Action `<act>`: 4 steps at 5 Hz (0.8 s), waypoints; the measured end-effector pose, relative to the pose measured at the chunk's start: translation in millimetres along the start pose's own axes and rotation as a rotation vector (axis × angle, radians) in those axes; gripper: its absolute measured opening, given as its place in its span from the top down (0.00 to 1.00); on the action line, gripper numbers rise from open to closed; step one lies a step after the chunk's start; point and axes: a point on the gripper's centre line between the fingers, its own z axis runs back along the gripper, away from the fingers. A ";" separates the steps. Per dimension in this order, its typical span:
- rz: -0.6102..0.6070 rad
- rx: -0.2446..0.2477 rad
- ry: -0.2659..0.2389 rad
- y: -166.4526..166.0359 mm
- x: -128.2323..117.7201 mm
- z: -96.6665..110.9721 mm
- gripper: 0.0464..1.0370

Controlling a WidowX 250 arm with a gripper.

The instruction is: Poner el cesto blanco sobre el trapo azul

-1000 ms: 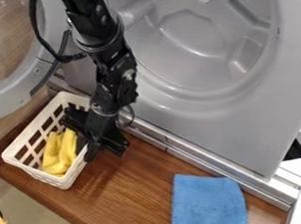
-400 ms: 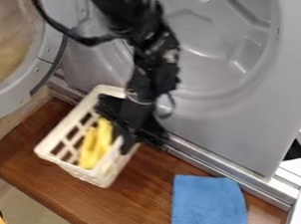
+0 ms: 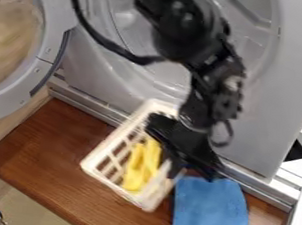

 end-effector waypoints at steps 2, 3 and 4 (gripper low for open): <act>-0.119 -0.058 0.014 -55.9 1.0 -19.7 0.96; -0.170 -0.092 0.021 -71.4 -2.7 -29.5 0.93; -0.193 -0.097 0.017 -74.0 -1.2 -30.3 0.73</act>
